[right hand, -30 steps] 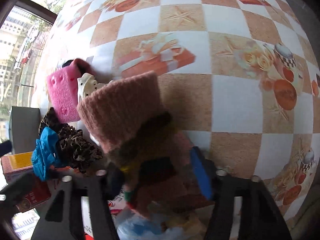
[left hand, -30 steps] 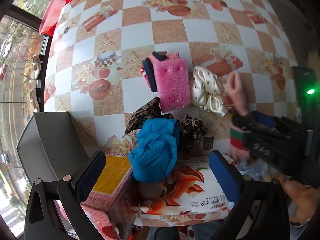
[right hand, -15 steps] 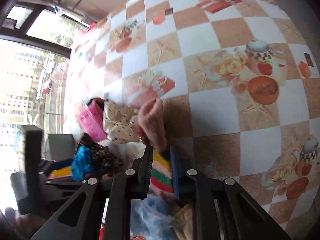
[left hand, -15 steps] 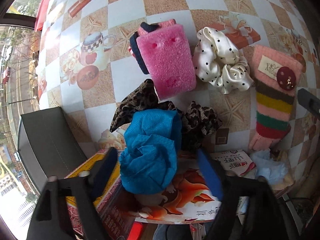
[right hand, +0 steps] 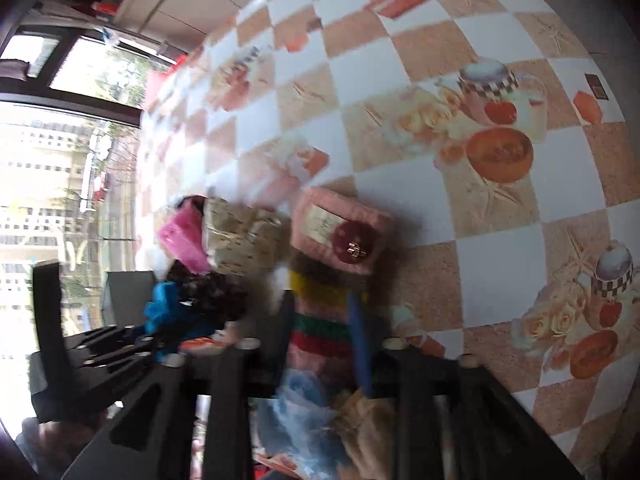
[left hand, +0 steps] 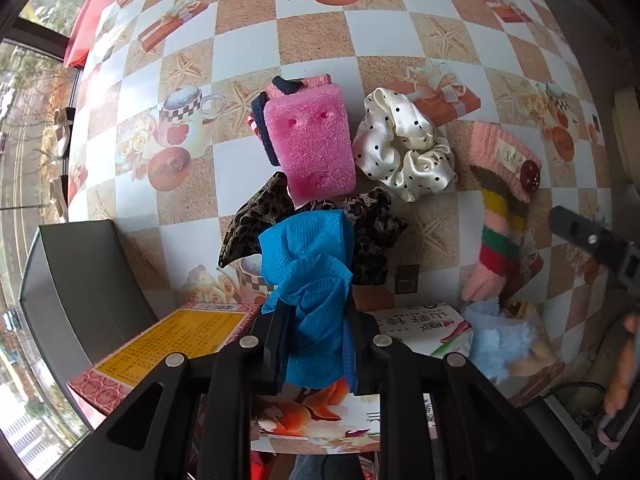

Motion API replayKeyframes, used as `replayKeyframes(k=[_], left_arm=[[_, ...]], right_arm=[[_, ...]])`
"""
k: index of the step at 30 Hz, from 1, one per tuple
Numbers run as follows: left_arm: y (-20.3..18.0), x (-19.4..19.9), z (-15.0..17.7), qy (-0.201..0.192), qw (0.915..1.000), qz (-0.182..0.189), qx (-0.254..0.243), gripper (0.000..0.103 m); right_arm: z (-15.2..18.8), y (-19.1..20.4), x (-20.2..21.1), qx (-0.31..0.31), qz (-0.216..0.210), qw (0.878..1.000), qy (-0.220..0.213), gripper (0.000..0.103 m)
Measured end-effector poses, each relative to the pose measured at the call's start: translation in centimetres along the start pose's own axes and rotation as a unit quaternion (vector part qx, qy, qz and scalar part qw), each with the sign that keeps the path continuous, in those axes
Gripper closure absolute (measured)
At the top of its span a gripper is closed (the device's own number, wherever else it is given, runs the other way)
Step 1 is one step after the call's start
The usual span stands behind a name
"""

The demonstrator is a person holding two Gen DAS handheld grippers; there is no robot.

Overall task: Organize soft objects
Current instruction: 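Grasp the striped knit glove with the right tool while the left tool grasps blue cloth, then carry the knit glove and blue cloth with both tools over the white box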

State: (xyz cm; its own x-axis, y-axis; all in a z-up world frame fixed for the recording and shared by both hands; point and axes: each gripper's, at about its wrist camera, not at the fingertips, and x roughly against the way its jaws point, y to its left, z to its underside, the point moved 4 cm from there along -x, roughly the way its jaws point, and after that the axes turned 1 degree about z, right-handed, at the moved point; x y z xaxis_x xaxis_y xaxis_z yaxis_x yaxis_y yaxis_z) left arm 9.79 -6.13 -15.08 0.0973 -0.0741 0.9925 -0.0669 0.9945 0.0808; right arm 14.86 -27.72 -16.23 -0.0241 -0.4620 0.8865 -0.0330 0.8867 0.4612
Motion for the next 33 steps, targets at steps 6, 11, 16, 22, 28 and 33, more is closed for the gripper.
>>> replayKeyframes(k=[6, 11, 16, 22, 28, 33], left_arm=[[0.1, 1.8, 0.4, -0.022, 0.9996, 0.013, 0.010, 0.080], [0.5, 3.5, 0.8, -0.042, 0.9989, 0.018, 0.014, 0.080], [0.0, 4.6, 1.1, -0.054, 0.9983, 0.021, 0.008, 0.080], [-1.5, 5.5, 1.6, -0.066, 0.9974, 0.026, -0.013, 0.080], [-2.4, 6.9, 2.1, -0.082, 0.9956, 0.039, -0.022, 0.080], [-1.6, 8.6, 2.2, -0.110, 0.9931, 0.038, -0.014, 0.080]], right_arm=[[0.0, 2.0, -3.8, 0.061, 0.063, 0.996, 0.020, 0.035], [0.3, 4.1, -7.0, 0.122, 0.144, 0.982, 0.022, 0.035], [0.3, 4.3, -6.7, 0.122, 0.130, 0.984, 0.023, 0.079], [0.1, 2.4, -2.7, 0.067, 0.060, 0.996, -0.005, 0.080], [0.0, 1.9, 1.3, 0.044, 0.035, 0.998, -0.034, 0.080], [0.3, 3.6, 3.6, 0.056, 0.018, 0.997, -0.043, 0.080]])
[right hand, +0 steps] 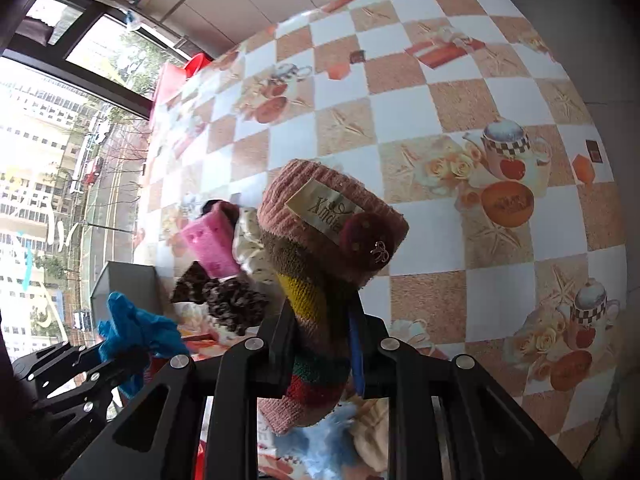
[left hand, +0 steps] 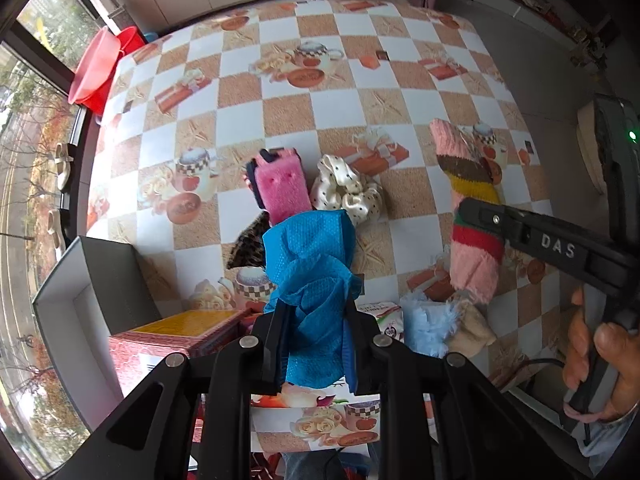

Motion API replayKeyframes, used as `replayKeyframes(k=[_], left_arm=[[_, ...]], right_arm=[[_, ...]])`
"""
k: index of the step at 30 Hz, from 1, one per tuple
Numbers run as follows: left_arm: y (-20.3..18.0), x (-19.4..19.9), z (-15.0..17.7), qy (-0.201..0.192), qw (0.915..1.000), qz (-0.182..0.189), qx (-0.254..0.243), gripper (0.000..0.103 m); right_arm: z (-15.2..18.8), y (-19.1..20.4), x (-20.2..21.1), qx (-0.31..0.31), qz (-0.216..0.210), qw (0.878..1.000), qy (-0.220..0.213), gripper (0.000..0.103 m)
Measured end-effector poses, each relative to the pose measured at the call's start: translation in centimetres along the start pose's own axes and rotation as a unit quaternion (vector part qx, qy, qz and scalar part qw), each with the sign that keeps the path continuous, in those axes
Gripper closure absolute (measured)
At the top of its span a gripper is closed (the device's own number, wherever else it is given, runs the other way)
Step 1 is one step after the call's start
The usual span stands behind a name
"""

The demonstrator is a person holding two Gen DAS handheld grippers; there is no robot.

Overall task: Organize soft objects
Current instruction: 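Carry the knit glove and blue cloth with both tools over the white box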

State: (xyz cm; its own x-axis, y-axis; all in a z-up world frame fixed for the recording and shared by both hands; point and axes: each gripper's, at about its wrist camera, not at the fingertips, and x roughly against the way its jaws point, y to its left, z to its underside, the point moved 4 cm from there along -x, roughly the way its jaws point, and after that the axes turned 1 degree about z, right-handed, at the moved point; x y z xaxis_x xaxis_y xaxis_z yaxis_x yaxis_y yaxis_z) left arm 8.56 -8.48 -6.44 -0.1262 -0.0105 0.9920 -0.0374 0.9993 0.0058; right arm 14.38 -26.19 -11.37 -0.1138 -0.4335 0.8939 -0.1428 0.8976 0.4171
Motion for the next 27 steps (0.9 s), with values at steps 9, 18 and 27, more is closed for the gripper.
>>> replayKeyframes(k=[9, 18, 27], left_arm=[[5.3, 3.4, 0.5, -0.048, 0.9975, -0.008, 0.050, 0.080], [9.9, 5.1, 3.2, -0.072, 0.9945, 0.001, 0.075, 0.080], [12.0, 5.6, 5.9, -0.080, 0.9940, 0.032, 0.067, 0.080]], right_arm=[[0.1, 8.0, 1.2, 0.060, -0.025, 0.998, -0.006, 0.080], [2.3, 14.3, 0.9, 0.107, -0.023, 0.994, 0.002, 0.080], [5.1, 16.2, 1.0, 0.105, 0.014, 0.994, 0.005, 0.079]])
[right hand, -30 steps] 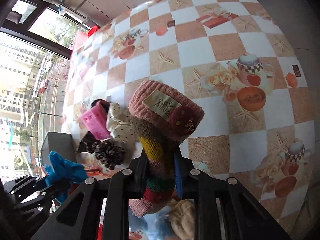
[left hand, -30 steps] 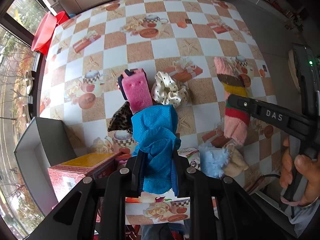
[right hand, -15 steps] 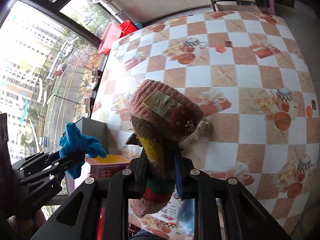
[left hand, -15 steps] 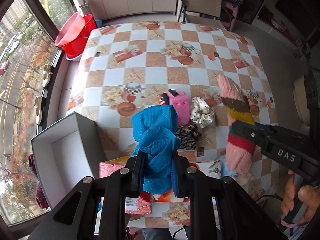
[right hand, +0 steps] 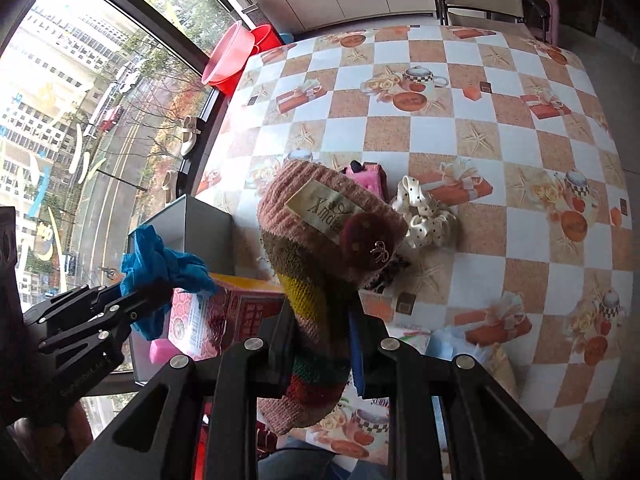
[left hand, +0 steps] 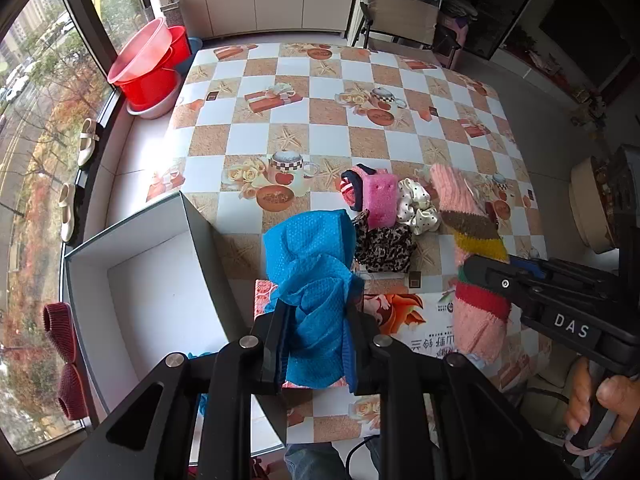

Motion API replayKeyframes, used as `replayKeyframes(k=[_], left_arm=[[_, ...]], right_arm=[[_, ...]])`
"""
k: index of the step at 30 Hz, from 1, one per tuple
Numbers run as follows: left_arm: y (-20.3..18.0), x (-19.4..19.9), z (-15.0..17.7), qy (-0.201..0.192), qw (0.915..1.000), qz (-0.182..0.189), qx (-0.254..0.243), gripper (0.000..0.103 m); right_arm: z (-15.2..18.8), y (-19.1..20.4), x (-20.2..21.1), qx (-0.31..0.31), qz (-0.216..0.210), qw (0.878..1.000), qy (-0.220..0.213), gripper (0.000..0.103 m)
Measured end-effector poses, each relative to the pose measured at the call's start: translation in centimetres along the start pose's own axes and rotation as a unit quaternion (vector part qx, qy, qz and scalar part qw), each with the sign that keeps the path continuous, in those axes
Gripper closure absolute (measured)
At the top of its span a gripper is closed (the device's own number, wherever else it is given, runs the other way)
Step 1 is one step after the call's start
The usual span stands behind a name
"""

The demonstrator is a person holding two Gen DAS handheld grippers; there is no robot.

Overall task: Organize soft objects
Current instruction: 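Carry the knit glove and blue cloth with both tools over the white box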

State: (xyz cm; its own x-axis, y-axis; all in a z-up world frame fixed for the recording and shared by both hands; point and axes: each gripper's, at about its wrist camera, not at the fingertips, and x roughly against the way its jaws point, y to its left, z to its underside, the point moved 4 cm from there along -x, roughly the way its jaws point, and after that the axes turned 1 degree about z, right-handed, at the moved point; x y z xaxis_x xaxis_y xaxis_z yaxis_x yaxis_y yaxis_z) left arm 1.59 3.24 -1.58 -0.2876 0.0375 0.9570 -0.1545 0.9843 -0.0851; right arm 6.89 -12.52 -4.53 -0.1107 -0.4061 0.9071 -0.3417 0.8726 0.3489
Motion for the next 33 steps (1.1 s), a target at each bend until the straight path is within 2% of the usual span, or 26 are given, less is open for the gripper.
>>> replayKeyframes(k=[11, 18, 33], left_arm=[[0.3, 1.5, 2.7, -0.009, 0.9991, 0.029, -0.028, 0.080], [0.7, 2.2, 4.1, -0.017, 0.9983, 0.039, -0.040, 0.080], [5.6, 3.7, 6.4, -0.035, 0.9985, 0.041, 0.006, 0.080]], right_arm=[[2.6, 1.4, 1.2, -0.014, 0.035, 0.999, -0.002, 0.079], [3.9, 2.5, 1.8, -0.018, 0.042, 0.999, -0.001, 0.079], [4.7, 8.7, 0.6, 0.032, 0.038, 0.999, 0.008, 0.079]])
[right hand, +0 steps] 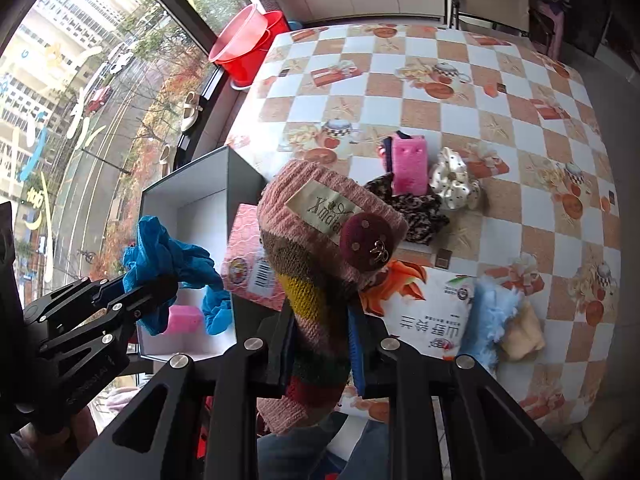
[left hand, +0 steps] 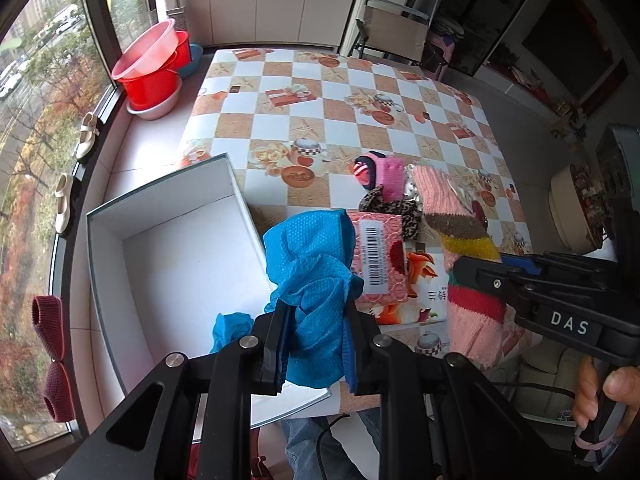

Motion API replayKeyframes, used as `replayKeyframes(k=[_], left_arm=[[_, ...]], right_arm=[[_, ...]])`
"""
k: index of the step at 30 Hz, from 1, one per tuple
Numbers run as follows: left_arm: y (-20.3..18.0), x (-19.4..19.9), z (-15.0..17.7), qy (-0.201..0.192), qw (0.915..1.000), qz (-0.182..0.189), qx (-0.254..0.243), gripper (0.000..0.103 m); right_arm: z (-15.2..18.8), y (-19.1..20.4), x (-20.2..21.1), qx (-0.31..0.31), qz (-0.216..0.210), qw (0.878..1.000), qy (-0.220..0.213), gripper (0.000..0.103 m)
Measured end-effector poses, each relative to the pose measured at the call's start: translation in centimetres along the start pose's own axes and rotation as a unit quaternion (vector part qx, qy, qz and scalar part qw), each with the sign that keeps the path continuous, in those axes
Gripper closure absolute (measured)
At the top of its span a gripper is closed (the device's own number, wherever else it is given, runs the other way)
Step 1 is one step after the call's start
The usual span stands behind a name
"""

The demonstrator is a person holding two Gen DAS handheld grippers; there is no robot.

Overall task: Organize soft objects
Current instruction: 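Carry the knit glove and blue cloth with both tools over the white box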

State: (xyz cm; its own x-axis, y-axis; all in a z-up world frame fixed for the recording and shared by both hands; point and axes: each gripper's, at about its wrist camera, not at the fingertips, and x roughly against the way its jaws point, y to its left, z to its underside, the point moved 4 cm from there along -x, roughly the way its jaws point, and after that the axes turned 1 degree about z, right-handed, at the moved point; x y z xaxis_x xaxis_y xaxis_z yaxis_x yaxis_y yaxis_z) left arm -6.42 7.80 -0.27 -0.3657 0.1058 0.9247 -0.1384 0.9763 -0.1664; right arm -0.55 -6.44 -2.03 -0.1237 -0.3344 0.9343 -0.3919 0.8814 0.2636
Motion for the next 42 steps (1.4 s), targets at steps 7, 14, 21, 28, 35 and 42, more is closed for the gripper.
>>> replayKeyframes(k=[7, 14, 21, 28, 35, 42], left_arm=[[2.7, 0.6, 1.0, -0.005, 0.9996, -0.006, 0.027, 0.080], [6.0, 0.9, 1.8, -0.009, 0.9982, -0.014, 0.058, 0.080], [9.1, 0.5, 2.9, -0.003, 0.9959, -0.025, 0.087, 0.080], [11.5, 0.0, 3.7, 0.005, 0.9940, -0.033, 0.104, 0.080], [13.7, -0.8, 3.7, 0.012, 0.9919, -0.041, 0.120, 0.080], [15.2, -1.8, 3.4, 0.016, 0.9906, -0.046, 0.128, 0.080]], right_arm=[[-0.2, 3.0, -0.9, 0.029, -0.003, 1.000, 0.007, 0.079], [-0.6, 6.4, -1.9, 0.063, -0.005, 0.998, 0.016, 0.079], [-0.6, 9.9, -3.2, 0.099, -0.012, 0.995, 0.029, 0.079], [-0.6, 13.1, -4.7, 0.129, -0.018, 0.991, 0.043, 0.079], [-1.1, 15.6, -6.1, 0.151, -0.026, 0.987, 0.054, 0.079], [-2.0, 17.5, -7.4, 0.160, -0.027, 0.985, 0.058, 0.079]])
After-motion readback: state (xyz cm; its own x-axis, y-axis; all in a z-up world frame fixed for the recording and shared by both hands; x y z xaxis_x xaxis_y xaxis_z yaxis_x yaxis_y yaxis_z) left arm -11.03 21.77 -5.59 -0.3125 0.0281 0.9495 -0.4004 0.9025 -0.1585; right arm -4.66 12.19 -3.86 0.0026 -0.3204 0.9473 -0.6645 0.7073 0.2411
